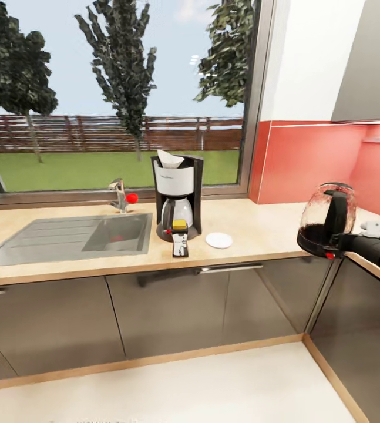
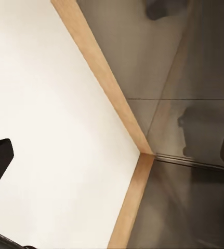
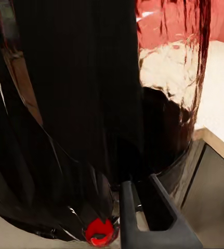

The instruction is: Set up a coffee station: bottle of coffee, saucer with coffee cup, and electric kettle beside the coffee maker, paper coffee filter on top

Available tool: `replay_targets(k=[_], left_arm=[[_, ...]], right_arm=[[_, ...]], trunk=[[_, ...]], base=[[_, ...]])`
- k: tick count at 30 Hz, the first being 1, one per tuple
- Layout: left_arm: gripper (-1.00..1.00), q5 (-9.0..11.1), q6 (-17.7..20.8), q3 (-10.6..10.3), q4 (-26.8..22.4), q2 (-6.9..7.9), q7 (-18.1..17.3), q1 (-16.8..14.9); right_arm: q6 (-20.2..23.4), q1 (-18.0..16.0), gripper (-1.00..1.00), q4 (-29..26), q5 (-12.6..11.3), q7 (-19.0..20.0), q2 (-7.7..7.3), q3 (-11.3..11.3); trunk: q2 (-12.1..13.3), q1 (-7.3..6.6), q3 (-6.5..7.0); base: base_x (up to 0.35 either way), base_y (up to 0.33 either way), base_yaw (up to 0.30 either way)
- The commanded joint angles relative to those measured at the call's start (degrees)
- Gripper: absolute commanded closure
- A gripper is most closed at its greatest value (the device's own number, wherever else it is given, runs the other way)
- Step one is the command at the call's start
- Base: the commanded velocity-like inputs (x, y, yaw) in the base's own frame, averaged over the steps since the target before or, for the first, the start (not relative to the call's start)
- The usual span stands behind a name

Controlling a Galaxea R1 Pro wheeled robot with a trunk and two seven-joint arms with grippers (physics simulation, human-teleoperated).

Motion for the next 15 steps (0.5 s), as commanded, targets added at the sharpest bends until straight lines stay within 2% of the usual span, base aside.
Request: replay_targets(k=[1, 5, 15], left_arm=[[-1.0, 0.57, 0.24, -0.46, -0.09, 0.0, -0.15, 0.03], [-1.0, 0.57, 0.24, -0.5, -0.09, 0.0, -0.15, 0.03], [-1.0, 0.57, 0.25, -0.46, -0.09, 0.0, -0.15, 0.03]], right_arm=[[0.1, -0.09, 1.0, -0.05, -0.18, -0.61, -0.07, 0.14], [0.08, -0.09, 1.0, -0.02, -0.18, -0.59, -0.07, 0.15], [0.09, -0.09, 1.0, -0.02, -0.18, -0.58, -0.07, 0.16]], trunk=[[-0.04, 0.0, -0.05], [-0.04, 0.0, -0.05], [-0.04, 0.0, -0.05]], base=[[0.0, -0.169, 0.27], [0.005, -0.246, 0.139], [0.112, -0.282, 0.015]])
